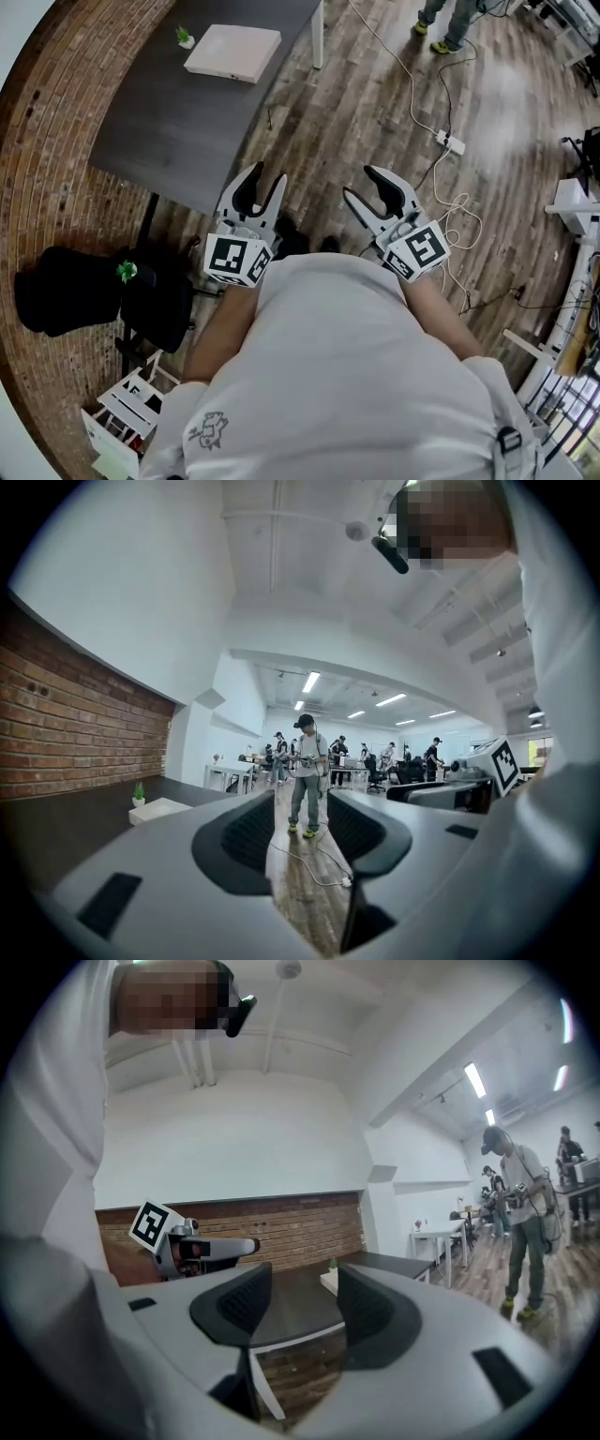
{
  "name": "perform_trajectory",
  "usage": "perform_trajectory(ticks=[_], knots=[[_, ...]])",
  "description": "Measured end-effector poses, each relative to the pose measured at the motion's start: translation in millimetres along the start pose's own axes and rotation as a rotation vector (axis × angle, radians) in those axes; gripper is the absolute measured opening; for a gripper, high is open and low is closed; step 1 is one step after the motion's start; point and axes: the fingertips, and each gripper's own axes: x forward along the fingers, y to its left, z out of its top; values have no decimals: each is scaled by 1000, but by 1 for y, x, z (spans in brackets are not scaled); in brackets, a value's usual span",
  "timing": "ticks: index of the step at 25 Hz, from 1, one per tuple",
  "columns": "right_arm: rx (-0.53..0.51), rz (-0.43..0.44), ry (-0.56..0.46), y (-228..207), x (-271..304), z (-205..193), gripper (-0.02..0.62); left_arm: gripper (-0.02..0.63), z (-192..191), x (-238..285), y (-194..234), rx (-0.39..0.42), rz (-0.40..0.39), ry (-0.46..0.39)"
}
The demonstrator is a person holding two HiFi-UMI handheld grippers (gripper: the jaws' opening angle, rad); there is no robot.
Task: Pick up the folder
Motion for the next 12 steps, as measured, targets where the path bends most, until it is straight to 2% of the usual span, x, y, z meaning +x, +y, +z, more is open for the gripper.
perform_trajectory(ticks=[12], knots=[[41, -149, -1, -62, -13, -2, 225, 178, 0, 91, -22, -1, -176, 5]])
